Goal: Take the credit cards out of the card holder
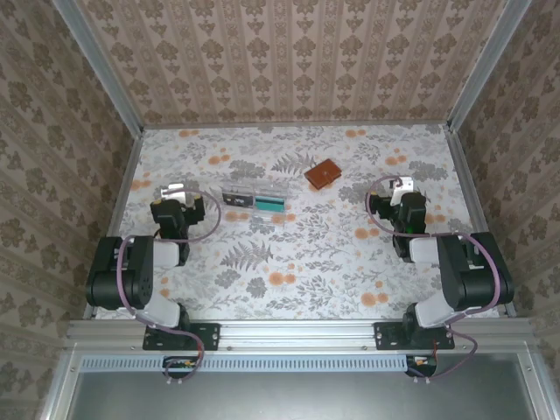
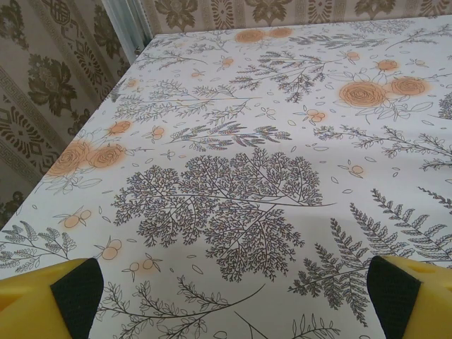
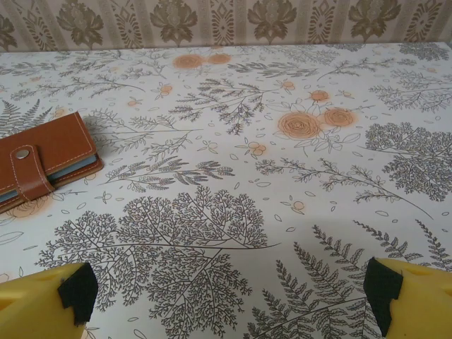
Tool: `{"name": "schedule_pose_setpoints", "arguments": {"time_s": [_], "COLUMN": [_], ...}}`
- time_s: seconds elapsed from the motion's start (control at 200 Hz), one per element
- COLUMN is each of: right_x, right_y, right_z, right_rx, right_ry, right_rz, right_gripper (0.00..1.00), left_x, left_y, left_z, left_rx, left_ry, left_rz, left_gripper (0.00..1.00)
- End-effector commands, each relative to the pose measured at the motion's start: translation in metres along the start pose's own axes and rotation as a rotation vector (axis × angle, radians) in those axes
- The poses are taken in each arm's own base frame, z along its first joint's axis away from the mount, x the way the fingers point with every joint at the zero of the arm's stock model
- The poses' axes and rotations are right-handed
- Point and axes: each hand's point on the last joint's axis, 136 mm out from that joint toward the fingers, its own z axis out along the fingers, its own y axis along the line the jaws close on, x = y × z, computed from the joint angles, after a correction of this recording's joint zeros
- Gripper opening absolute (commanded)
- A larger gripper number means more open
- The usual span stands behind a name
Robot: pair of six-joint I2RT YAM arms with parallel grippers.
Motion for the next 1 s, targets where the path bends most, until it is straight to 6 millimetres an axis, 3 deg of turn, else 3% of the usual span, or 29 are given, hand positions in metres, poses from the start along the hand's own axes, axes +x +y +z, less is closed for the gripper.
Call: {"name": "schedule_pose_setpoints", "arguments": {"time_s": [0.0, 0.835, 0.93, 0.995], "right_x": [-0.003, -0.005, -0.014, -0.026], "right_y": [0.0, -0.001, -0.009, -0.018], "right_z": [0.002, 0.001, -0.006, -0.016], "right_rx": [-0.004, 0.006, 0.06, 0.118], "right_ry": [-0.007, -0.013, -0.017, 0.006], "right_rz": [0.004, 0.004, 0.018, 0.052], "right_gripper": [1.0, 1.0, 1.0, 1.0], "left_x": [-0.011, -0.015, -0.026, -0.033], "left_y": [-0.001, 0.0, 0.008, 0.026], "left_z": [0.002, 0.0, -0.005, -0.016], "left_rx": [-0.003, 0.003, -0.032, -0.129], "left_ry": [-0.032, -0.037, -0.004, 0.086], "left_rz": [0.011, 0.004, -0.004, -0.059], "left_gripper": [1.0, 1.0, 1.0, 1.0]}}
